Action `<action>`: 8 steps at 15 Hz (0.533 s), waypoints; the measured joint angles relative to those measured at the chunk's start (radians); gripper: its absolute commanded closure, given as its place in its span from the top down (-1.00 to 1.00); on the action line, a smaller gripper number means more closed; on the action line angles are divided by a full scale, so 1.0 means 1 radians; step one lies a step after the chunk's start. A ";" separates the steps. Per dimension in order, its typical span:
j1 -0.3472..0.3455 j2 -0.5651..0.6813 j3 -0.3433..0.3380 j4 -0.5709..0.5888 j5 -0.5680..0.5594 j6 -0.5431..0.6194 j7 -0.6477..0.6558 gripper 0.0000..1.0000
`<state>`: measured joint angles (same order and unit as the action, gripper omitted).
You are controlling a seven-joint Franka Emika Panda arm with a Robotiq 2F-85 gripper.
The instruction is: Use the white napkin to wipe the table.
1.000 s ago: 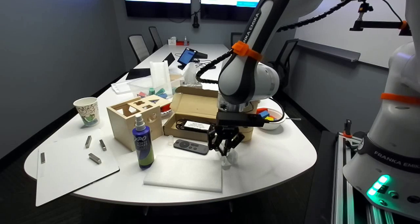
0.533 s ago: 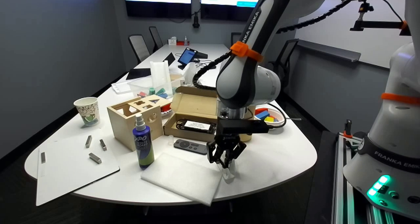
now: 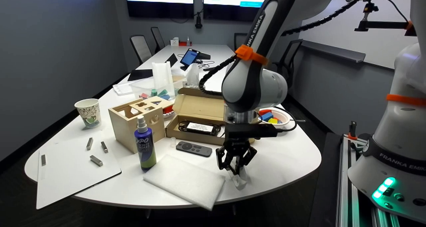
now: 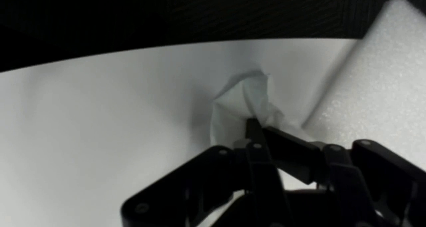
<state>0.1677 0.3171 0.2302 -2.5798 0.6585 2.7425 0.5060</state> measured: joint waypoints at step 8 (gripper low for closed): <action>0.006 -0.045 -0.057 -0.073 -0.002 0.016 0.092 -0.97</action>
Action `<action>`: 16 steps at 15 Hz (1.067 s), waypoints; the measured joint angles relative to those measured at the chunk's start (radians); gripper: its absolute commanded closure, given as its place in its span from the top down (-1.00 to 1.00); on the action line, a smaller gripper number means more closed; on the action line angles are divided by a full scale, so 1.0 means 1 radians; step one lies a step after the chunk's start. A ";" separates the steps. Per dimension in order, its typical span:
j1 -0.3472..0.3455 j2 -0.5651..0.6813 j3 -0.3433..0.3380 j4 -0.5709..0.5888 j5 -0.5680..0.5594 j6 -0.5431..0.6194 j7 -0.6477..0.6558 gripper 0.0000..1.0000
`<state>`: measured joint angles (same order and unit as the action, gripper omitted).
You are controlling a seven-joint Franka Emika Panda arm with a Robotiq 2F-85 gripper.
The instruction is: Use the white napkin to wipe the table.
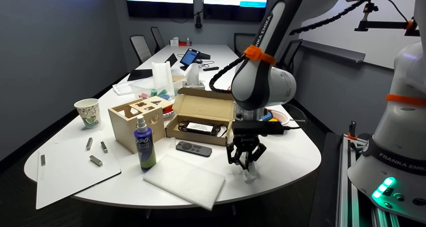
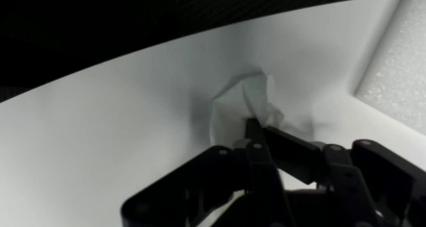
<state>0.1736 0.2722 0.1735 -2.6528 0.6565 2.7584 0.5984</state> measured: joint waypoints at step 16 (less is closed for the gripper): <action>0.006 0.050 0.060 0.094 -0.063 0.087 -0.151 -0.97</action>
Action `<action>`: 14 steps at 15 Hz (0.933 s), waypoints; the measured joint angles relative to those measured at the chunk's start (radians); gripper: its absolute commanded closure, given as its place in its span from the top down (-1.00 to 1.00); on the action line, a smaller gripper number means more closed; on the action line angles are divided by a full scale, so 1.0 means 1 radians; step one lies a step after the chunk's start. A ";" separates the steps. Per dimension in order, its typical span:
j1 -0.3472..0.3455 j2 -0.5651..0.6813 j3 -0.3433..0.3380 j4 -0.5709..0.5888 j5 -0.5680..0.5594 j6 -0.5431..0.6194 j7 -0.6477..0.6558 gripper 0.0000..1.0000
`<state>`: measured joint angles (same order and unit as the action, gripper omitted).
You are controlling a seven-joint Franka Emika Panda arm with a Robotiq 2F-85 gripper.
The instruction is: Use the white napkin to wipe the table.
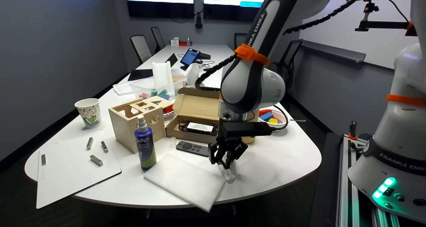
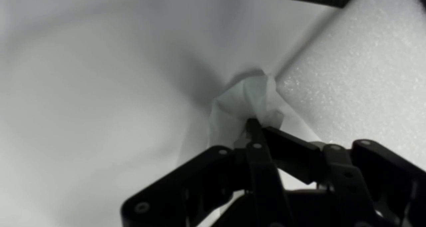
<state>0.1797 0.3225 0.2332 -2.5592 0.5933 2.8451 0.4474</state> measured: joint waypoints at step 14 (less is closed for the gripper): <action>0.159 -0.129 -0.126 -0.136 -0.317 -0.198 0.675 -0.97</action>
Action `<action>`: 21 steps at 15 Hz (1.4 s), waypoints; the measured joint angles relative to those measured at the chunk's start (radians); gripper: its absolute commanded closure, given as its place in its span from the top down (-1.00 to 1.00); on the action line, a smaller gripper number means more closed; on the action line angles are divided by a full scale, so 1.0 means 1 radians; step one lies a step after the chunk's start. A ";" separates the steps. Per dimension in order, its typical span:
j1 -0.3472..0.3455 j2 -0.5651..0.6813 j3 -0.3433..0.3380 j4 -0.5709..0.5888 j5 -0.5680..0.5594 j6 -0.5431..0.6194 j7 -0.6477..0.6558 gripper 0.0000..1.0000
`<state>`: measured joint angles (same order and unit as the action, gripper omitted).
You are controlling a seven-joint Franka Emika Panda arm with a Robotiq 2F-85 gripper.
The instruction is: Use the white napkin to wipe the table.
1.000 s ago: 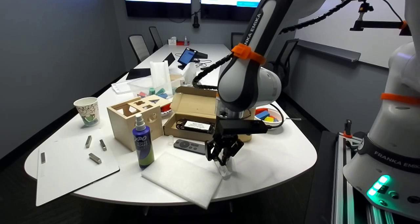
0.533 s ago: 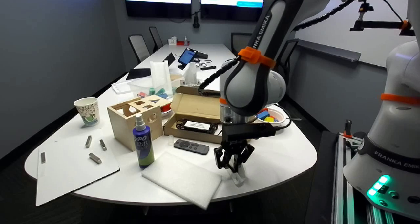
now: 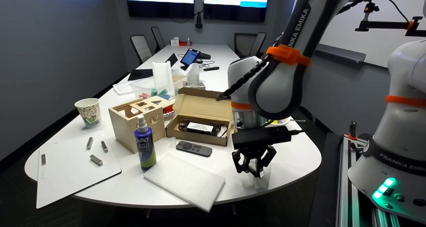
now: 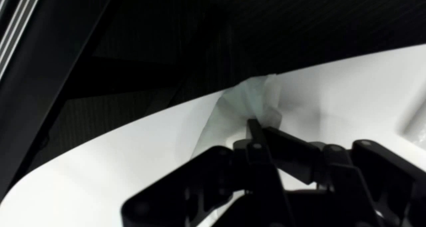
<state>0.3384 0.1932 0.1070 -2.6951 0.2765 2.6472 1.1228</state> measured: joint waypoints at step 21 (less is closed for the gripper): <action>-0.143 -0.069 -0.094 -0.047 -0.292 0.031 0.332 1.00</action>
<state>0.1957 0.1238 0.0130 -2.7417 -0.0158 2.6784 1.4544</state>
